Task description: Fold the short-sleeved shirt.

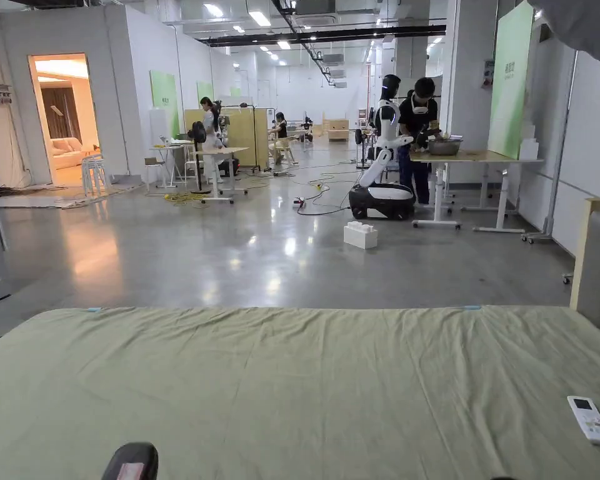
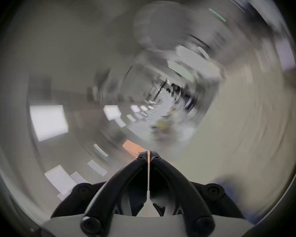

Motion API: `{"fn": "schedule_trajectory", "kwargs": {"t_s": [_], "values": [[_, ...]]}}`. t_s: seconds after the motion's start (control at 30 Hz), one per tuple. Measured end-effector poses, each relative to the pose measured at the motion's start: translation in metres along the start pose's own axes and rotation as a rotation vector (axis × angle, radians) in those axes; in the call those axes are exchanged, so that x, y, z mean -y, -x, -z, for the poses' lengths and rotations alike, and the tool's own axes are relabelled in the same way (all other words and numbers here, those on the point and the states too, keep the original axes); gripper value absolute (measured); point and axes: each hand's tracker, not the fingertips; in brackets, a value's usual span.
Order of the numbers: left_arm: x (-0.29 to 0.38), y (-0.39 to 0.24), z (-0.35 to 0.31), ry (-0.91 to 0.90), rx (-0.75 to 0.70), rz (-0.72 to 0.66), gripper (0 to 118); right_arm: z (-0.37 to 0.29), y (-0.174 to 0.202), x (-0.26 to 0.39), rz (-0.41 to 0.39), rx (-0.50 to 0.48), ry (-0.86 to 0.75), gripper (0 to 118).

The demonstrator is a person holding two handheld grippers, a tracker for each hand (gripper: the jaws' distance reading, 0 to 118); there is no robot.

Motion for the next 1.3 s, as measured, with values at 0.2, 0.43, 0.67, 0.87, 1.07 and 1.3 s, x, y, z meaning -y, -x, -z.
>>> {"fn": "schedule_trajectory", "kwargs": {"t_s": [0.2, 0.43, 0.67, 0.87, 1.07, 1.3], "values": [[-0.001, -0.032, -0.030, -0.173, 0.369, -0.063, 1, -0.026, 0.050, -0.007, -0.053, -0.326, -0.156, 0], [0.011, 0.024, -0.017, 0.060, 0.405, -1.001, 1, 0.004, -0.017, 0.024, 0.689, -0.190, 0.165, 0], [0.060, 0.048, -0.019, 0.261, 0.434, -2.132, 1, -0.029, -0.036, 0.086, 1.867, -0.046, 0.539, 0], [0.062, 0.054, -0.024, 0.281, 0.437, -1.999, 1, -0.037, -0.055, 0.082, 1.706, 0.068, 0.371, 0], [0.054, 0.063, -0.025, 0.244, 0.452, -1.922, 1, -0.032, -0.056, 0.076, 1.746, 0.026, 0.363, 0], [0.061, 0.066, -0.025, 0.227, 0.444, -1.925, 1, -0.032, -0.054, 0.070, 1.755, -0.006, 0.351, 0]]}}
